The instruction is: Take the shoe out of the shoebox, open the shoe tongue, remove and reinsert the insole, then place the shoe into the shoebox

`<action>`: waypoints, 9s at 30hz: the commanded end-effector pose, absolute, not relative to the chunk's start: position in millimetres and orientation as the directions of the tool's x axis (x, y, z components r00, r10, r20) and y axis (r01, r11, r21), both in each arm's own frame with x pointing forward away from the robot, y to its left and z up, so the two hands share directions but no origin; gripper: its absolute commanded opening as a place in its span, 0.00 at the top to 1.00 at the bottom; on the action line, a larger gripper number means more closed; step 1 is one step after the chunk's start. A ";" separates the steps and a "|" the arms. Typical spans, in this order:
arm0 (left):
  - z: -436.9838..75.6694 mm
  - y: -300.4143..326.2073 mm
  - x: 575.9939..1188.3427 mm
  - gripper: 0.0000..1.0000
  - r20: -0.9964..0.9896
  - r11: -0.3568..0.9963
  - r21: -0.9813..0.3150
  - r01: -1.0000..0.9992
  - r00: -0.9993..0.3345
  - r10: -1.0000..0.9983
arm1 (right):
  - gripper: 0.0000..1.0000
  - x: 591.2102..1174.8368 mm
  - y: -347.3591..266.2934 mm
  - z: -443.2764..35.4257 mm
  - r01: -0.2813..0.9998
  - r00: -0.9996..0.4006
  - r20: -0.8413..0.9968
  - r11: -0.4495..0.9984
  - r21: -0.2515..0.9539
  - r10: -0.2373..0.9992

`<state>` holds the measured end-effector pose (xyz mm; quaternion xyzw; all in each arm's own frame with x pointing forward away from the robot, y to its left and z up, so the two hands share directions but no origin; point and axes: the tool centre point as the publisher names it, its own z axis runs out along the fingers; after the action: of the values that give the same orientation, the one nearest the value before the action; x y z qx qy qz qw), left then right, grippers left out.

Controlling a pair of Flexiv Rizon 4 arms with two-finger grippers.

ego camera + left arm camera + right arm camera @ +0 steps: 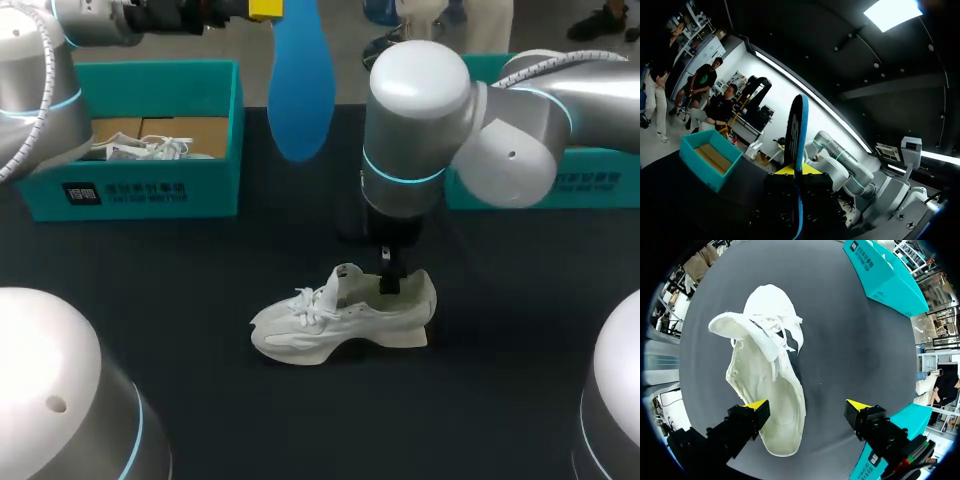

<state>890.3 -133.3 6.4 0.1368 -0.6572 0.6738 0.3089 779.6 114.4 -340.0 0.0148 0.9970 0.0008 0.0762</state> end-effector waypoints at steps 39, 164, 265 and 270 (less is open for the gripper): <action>6.0 -133.0 890.8 1.00 0.590 0.055 -0.801 -0.596 -0.772 0.238 | 1.00 772.9 106.9 -382.3 0.021 -0.997 -0.075 0.998 0.053 0.025; 6.0 -133.0 890.8 1.00 0.590 0.055 -0.801 -0.596 -0.772 0.238 | 1.00 728.4 95.0 -281.7 0.963 -0.267 0.324 0.237 0.129 0.908; 6.0 -133.0 890.8 1.00 0.590 0.055 -0.801 -0.596 -0.772 0.238 | 0.00 688.5 141.2 -257.6 0.989 0.138 0.649 -0.140 -0.050 0.748; 6.0 -133.0 890.8 1.00 0.590 0.055 -0.801 -0.596 -0.772 0.238 | 0.00 695.1 151.3 -241.7 0.969 0.244 0.778 -0.180 -0.170 0.579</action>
<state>890.4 -133.2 6.4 0.1367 -0.6572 0.6737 0.3090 696.4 154.9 -239.6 0.7193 0.5962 0.2439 -0.2603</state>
